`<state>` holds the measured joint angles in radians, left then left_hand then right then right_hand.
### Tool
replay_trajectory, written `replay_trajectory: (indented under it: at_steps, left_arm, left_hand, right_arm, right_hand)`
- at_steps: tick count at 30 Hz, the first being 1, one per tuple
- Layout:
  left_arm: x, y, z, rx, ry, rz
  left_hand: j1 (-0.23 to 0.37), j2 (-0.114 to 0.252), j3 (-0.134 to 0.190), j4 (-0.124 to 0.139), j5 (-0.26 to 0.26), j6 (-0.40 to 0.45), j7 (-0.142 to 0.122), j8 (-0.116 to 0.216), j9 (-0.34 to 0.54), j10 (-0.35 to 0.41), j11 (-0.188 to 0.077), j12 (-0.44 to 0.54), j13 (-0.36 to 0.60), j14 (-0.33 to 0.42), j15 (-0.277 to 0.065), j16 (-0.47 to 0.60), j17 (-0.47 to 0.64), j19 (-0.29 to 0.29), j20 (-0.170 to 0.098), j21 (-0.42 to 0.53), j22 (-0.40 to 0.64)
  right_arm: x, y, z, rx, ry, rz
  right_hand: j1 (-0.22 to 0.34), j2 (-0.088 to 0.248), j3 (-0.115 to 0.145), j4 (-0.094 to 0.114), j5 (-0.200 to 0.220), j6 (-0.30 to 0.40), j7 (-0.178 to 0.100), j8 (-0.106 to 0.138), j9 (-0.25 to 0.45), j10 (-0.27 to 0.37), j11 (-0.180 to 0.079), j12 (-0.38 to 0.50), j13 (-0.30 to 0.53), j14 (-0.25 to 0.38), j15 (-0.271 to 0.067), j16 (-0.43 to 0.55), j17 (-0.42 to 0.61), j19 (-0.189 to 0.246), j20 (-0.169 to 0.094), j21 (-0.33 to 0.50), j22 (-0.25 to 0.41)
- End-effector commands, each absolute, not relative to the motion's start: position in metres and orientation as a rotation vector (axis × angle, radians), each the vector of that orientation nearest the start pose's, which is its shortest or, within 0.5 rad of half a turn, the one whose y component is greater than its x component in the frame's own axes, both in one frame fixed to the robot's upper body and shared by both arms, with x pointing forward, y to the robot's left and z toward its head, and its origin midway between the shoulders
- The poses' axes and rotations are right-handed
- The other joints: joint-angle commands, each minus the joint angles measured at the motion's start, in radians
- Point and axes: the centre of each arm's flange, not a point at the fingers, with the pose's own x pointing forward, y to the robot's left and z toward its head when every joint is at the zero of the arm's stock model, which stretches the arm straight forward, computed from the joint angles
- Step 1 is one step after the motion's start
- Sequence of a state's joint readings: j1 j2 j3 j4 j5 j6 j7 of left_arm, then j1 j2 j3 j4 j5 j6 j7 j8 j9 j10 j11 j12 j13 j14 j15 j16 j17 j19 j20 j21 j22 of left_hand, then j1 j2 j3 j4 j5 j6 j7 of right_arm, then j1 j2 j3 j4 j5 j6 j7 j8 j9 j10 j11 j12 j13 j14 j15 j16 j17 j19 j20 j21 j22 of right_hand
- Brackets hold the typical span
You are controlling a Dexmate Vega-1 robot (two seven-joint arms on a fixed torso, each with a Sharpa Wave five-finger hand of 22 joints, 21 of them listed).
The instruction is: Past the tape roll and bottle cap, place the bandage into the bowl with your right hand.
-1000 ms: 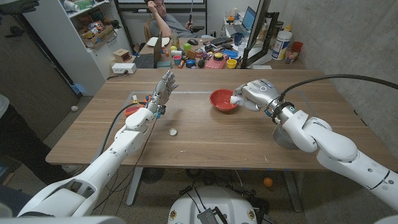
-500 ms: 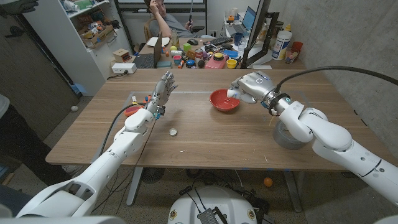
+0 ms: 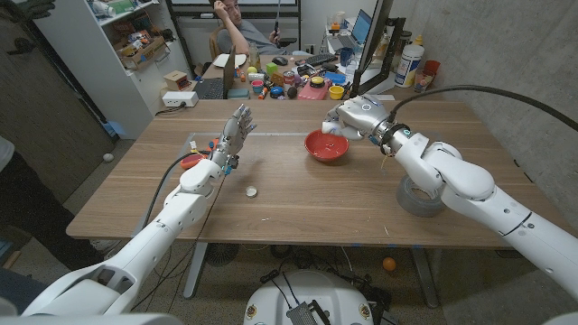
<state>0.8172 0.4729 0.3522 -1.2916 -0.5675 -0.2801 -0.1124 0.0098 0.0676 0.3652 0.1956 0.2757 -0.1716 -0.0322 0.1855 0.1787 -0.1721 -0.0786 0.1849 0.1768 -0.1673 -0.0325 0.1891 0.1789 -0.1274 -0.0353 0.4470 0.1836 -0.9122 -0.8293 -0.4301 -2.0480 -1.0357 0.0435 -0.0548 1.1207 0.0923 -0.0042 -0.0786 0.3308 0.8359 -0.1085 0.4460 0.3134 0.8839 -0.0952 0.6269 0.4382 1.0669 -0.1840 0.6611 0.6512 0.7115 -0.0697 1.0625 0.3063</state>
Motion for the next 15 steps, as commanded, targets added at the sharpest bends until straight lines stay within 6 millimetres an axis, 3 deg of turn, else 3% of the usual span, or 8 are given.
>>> replay_trajectory:
  at_steps: [1,15]
  left_arm:
    - [0.651,0.272,-0.015,0.04,-0.618,-0.281]
    - [0.648,0.276,-0.017,0.044,-0.617,-0.274]
  left_hand:
    - [-0.004,0.11,-0.003,-0.003,0.009,-0.023,0.002,0.004,0.005,-0.013,0.0,0.005,0.004,-0.008,-0.031,0.003,0.003,0.005,-0.045,0.0,0.005]
    - [-0.004,0.11,-0.004,-0.003,0.01,-0.024,0.002,0.004,0.005,-0.014,0.0,0.004,0.004,-0.008,-0.031,0.003,0.003,0.006,-0.045,-0.002,0.006]
  right_arm:
    - [0.529,-0.14,0.082,-1.84,-1.125,-0.1]
    - [0.562,-0.118,0.101,-1.879,-1.108,-0.078]
  right_hand:
    - [0.008,0.014,-0.006,-0.002,0.006,0.016,0.0,0.005,0.003,0.012,-0.003,0.002,0.006,0.012,-0.047,-0.008,0.005,-0.008,-0.133,0.007,-0.001]
    - [0.01,0.019,-0.013,0.001,0.007,0.022,-0.001,0.004,0.003,0.017,0.001,0.0,0.008,0.017,-0.047,-0.011,0.009,-0.008,-0.133,0.015,-0.01]
